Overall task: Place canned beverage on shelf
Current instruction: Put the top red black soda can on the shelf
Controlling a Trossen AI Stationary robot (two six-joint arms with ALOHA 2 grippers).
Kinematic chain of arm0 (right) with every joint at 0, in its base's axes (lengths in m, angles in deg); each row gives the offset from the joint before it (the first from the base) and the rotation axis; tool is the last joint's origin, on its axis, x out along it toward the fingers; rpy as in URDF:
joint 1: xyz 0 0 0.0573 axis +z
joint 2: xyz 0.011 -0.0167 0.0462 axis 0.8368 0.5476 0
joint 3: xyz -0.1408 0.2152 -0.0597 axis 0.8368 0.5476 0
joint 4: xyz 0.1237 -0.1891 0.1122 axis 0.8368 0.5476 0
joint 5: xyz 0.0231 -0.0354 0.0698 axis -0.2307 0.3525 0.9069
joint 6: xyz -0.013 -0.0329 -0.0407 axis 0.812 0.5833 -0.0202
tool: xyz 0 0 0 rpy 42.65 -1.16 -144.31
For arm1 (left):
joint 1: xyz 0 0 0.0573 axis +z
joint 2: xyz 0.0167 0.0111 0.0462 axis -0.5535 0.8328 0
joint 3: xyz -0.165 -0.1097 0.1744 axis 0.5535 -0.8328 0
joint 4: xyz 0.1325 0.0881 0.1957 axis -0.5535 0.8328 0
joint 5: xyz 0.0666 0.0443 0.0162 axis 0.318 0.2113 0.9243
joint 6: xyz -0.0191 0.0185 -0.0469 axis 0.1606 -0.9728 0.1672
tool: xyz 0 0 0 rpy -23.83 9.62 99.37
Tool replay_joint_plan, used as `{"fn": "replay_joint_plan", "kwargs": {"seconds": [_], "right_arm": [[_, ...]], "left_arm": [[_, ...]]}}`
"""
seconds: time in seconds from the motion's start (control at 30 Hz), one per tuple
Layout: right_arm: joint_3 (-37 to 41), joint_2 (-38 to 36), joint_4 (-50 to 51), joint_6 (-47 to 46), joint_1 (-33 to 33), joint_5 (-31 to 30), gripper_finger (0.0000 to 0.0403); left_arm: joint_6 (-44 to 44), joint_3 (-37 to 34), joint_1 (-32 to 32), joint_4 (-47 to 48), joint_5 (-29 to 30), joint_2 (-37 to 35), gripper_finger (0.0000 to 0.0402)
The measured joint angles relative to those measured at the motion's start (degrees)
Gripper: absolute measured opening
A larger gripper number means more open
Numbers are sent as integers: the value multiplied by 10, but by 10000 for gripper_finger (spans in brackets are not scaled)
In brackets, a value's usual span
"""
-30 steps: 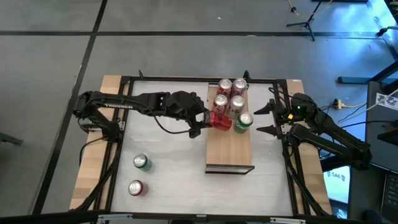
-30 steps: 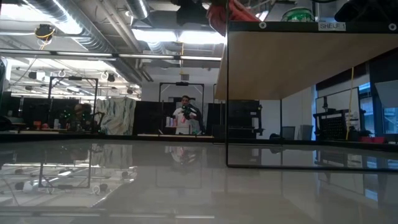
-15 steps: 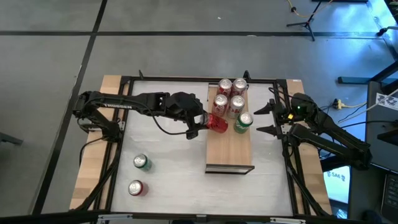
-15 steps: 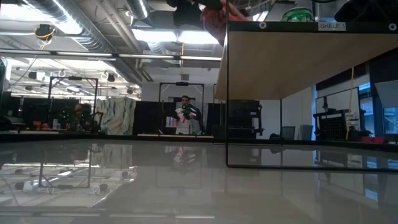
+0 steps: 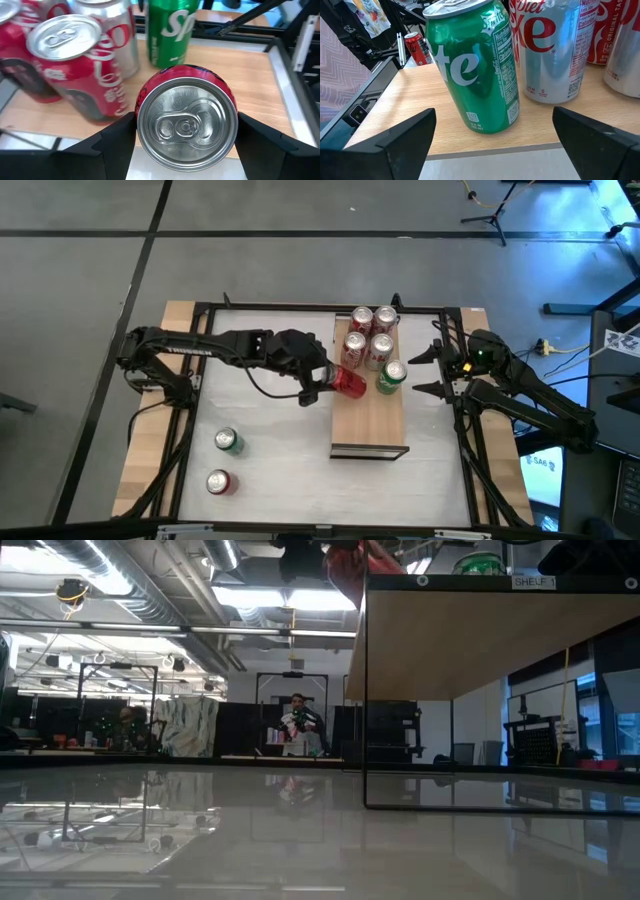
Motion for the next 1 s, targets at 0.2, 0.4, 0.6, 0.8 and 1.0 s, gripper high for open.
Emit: {"fn": "replay_joint_plan", "kwargs": {"seconds": [0.2,0.4,0.6,0.8,1.0], "right_arm": [[0,0,0,0,0,0,397],[0,0,0,0,0,2,397],[0,0,-13,-31,0,104,397],[0,0,-17,-58,0,178,397],[0,0,-22,-91,0,150,397]], "left_arm": [[3,0,-14,-2,-4,0,274],[3,0,-25,-8,0,0,274],[4,0,-32,-14,0,0,274],[4,0,-34,-16,1,0,274],[4,0,-34,-15,0,0,274]]}}
